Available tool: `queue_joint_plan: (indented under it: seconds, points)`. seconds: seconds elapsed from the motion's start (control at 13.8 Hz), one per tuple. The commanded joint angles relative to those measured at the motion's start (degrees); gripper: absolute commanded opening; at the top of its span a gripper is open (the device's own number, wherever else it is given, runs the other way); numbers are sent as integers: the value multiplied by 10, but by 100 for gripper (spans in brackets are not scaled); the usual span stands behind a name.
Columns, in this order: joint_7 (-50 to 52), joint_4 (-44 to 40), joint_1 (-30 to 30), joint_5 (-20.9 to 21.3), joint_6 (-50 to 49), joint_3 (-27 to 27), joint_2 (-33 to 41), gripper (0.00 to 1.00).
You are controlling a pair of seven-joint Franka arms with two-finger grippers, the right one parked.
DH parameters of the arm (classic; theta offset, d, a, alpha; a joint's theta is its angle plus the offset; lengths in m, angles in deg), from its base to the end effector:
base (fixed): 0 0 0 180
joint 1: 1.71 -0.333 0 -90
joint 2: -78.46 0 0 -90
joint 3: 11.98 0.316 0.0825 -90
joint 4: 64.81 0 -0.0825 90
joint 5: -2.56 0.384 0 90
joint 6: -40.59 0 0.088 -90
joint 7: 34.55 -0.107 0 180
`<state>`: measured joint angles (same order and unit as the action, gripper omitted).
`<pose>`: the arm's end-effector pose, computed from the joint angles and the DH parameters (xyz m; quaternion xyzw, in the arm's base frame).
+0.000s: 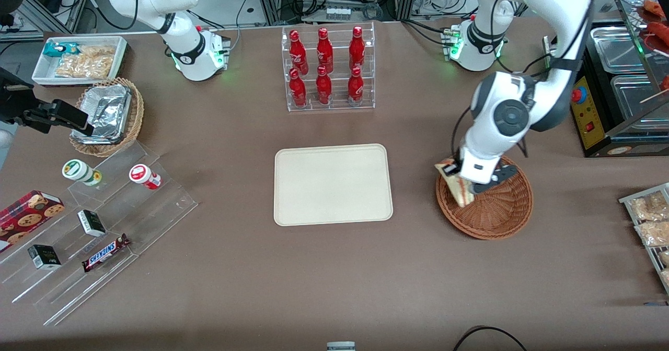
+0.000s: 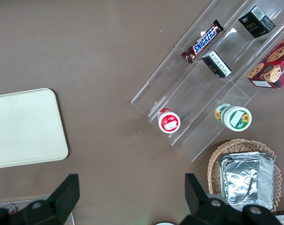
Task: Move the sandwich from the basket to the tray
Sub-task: 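Lift the sandwich and carry it with the left gripper over the tray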
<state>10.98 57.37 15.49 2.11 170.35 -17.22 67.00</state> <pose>0.5169 -0.2131 0.3088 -0.9785 -0.2032 0.0345 0.0087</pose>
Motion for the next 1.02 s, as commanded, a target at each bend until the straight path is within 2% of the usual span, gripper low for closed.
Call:
queue_joint_plan:
  seconds: [0.0, 0.15, 0.44, 0.65, 0.95]
  points:
    - [4, -76, 55, 9, -50, 5, -50, 11]
    - [4, -154, 99, 8, -97, 5, -100, 12]
    - [13, -260, 164, 1, -106, 3, -186, 12]
    - [71, -342, 215, 2, -112, 2, -247, 12]
    - [118, -465, 245, 0, -172, 1, -325, 12]
